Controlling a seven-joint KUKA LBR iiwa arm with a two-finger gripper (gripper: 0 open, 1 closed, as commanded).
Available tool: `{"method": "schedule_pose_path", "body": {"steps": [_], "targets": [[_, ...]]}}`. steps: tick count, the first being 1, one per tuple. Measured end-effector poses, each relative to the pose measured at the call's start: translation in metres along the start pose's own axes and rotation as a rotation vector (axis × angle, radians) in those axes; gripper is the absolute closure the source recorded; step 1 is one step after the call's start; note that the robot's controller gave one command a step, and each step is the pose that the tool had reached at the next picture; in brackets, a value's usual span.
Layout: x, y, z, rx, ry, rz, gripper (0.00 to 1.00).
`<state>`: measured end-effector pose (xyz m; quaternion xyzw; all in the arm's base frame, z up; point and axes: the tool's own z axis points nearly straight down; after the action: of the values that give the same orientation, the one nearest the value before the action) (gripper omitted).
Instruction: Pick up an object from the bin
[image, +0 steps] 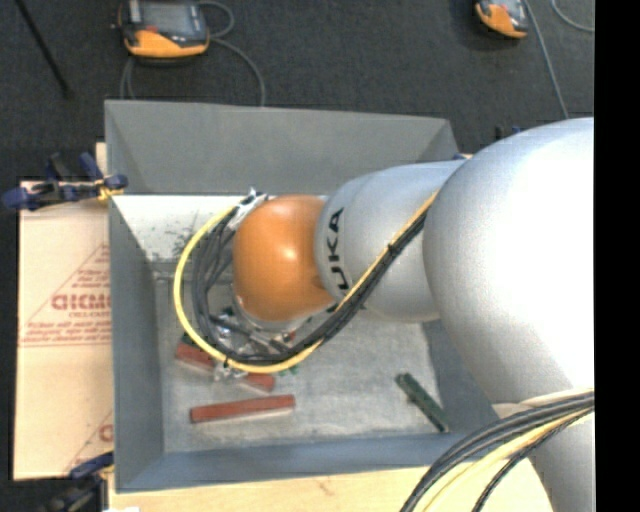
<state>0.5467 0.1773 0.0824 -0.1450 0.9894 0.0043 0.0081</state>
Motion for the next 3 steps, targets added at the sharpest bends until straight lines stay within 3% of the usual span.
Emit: {"method": "schedule_pose_path", "body": {"steps": [1, 2, 3], "targets": [[0.0025, -0.0016, 0.0019, 0.003, 0.007, 0.001, 0.0], [-0.0019, -0.0018, -0.0002, 0.002, -0.01, 0.004, 1.0], [0.0024, -0.002, 0.002, 0.003, 0.006, 0.003, 0.0]]}}
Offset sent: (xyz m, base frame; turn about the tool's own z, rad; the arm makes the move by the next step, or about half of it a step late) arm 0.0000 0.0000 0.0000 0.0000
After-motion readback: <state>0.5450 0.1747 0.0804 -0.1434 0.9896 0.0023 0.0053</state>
